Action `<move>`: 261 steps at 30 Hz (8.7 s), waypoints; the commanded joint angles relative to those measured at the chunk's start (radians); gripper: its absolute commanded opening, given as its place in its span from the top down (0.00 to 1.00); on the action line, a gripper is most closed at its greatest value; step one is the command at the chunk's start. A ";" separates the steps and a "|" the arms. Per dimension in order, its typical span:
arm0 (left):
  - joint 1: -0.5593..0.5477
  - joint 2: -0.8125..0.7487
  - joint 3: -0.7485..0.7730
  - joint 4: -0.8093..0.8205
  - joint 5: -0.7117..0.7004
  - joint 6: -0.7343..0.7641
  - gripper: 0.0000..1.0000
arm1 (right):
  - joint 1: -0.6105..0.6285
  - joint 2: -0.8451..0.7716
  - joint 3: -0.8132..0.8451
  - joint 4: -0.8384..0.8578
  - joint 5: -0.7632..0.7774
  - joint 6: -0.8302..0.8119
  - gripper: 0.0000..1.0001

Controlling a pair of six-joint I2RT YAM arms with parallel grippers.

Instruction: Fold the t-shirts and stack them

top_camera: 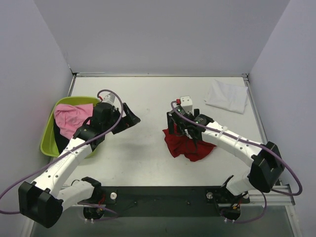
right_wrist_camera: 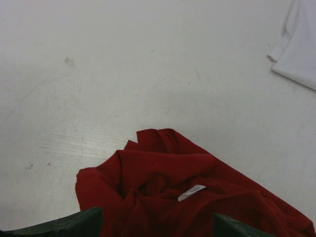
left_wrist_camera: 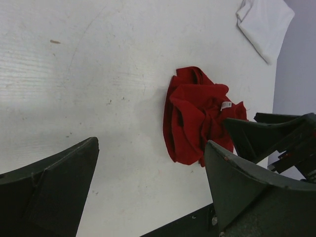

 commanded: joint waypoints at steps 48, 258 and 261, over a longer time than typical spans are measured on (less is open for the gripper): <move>0.028 -0.060 -0.035 -0.031 -0.030 0.049 0.03 | 0.093 0.235 0.898 -0.323 0.021 -0.133 1.00; 0.378 0.147 0.808 -0.138 0.240 0.224 1.00 | -0.033 -0.360 0.212 -0.184 0.174 -0.136 1.00; 0.415 0.138 0.886 -0.138 0.254 0.187 1.00 | -0.036 -0.386 0.393 -0.249 0.202 -0.196 1.00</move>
